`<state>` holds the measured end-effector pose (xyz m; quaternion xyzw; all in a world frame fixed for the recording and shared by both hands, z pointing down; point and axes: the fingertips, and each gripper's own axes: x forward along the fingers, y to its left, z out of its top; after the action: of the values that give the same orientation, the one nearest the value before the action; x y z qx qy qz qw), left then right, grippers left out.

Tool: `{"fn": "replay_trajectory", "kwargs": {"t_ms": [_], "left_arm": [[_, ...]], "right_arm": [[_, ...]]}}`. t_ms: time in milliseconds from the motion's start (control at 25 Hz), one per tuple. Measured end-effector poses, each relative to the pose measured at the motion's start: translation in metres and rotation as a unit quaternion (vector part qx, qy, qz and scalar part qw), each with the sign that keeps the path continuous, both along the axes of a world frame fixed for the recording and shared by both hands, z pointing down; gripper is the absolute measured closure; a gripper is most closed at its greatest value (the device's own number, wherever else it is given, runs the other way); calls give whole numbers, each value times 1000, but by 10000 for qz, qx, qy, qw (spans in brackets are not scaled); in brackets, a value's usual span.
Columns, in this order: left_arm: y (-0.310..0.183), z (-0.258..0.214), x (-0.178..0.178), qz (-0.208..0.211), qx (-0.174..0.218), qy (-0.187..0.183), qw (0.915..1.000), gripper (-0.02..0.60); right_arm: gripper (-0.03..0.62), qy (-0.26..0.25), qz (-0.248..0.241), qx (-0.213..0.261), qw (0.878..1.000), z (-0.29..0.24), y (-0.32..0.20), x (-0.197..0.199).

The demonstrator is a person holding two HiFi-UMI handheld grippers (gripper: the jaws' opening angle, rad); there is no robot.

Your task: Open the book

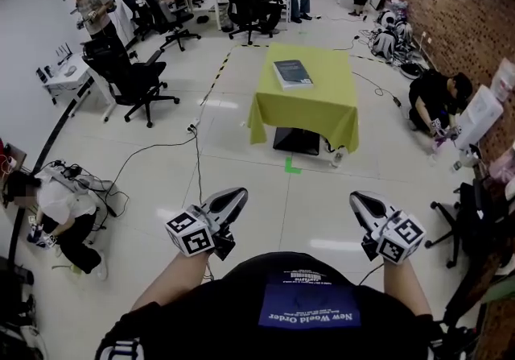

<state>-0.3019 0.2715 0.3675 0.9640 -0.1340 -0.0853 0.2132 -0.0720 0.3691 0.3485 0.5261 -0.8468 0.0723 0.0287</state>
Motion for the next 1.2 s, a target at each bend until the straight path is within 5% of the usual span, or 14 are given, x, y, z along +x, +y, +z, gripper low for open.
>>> {"fn": "replay_trajectory", "kwargs": {"t_ms": [240,520,1200], "left_arm": [[-57,-17,73,-441,-30,129,9989,583],[-124,0,131,-347,-278,99,9990,583],[-402,15,234,818,-526,49,9952,583]], "right_arm": [[608,3,-444,66,9990,-16,-74,81],[608,-106,-488,-46,9987,0,-148,130],[608,-77,546,-239,9982,-1,-381,205]]}}
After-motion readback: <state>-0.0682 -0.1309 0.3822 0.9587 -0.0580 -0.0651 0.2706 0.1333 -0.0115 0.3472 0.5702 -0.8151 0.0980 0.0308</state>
